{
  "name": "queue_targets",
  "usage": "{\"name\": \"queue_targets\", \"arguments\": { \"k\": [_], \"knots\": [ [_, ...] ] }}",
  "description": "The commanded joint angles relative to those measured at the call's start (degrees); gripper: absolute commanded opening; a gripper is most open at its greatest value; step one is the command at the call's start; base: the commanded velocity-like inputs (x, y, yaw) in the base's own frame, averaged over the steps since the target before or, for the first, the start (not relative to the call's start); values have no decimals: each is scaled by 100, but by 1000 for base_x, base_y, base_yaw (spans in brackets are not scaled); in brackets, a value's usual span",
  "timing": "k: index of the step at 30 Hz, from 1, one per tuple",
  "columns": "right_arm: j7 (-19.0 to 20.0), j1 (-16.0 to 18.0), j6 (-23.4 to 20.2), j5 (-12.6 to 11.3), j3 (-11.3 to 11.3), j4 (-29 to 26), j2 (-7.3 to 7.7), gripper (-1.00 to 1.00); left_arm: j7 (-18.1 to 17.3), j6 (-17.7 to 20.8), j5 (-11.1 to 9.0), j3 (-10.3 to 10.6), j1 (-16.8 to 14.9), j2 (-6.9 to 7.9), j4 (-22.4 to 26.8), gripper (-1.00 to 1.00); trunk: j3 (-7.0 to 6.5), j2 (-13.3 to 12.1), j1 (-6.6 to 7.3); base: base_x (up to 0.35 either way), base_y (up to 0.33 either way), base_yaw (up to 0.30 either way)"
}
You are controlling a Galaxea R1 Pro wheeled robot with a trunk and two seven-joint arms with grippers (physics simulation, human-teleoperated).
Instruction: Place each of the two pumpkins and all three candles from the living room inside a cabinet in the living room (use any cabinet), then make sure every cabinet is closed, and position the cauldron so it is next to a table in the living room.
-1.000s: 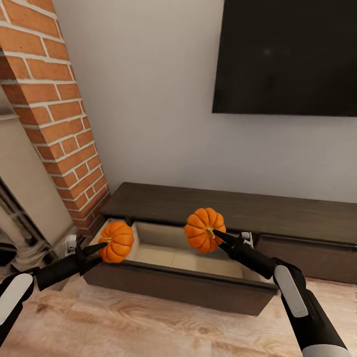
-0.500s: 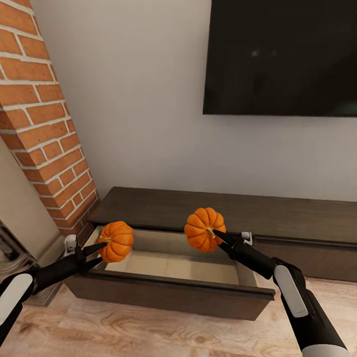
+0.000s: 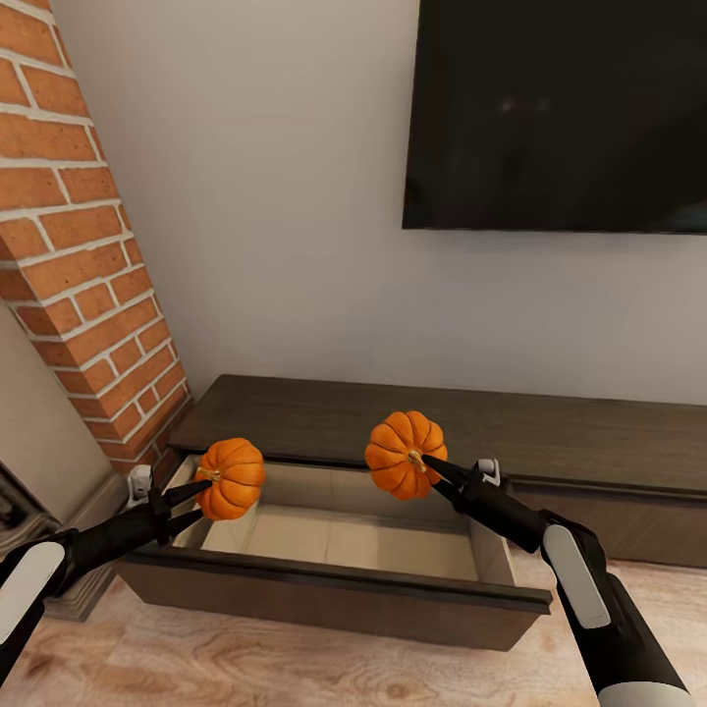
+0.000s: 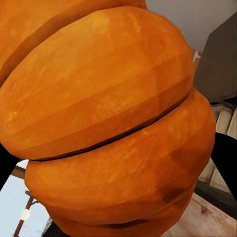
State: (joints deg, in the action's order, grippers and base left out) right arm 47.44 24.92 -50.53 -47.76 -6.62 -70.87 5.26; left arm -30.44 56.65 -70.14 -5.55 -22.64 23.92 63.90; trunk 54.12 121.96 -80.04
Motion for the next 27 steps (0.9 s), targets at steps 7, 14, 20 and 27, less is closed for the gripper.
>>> {"name": "queue_targets", "arguments": {
  "k": [7,14,20,27],
  "knots": [
    [8,4,-44,-27,-17,8,2,-100,-15,30,10,-8,-4,-1,0,-100,5,2,1,5,-2,0],
    [11,3,-80,-48,-434,21,-6,-100,-15,27,9,-8,-4,-2,0,-100,5,2,1,0,0,0],
    [11,4,-81,-41,-503,71,4,-100,-15,28,15,-8,-4,-8,0,-100,5,2,1,0,0,0],
    [19,4,-67,-33,-625,182,2,-100,-9,23,17,-8,-4,-3,0,-100,5,2,1,78,-24,0]
  ]
}}
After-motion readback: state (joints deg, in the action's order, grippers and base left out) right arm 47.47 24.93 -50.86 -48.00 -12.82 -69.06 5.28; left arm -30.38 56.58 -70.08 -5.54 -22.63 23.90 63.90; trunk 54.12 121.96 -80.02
